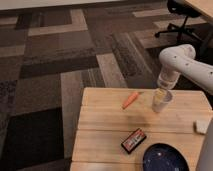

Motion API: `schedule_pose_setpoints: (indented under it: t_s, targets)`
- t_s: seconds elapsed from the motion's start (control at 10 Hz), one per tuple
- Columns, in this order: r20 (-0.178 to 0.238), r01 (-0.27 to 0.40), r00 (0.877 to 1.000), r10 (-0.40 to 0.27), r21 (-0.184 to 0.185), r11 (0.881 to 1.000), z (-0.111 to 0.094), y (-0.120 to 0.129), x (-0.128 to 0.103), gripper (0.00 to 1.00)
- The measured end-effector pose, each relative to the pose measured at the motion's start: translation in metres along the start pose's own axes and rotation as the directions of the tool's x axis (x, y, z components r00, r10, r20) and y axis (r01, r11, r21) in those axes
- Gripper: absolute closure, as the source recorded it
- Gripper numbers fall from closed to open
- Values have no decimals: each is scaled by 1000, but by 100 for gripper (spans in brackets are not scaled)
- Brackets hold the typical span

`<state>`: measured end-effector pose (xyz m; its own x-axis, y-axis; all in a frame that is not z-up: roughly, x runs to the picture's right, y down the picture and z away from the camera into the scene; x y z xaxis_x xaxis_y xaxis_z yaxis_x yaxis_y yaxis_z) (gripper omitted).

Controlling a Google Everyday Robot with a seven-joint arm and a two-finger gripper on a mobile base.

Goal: Place the ceramic cup in the ceramic bowl

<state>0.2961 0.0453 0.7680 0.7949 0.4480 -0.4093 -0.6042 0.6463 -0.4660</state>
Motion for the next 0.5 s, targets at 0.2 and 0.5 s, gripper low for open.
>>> schedule_pose_setpoints:
  t_s: [0.2, 0.5]
  targets:
    - [2, -4, 1000, 4, -12, 1000, 4, 1, 2, 35]
    - [3, 4, 1000, -4, -30, 1000, 10, 1, 2, 35]
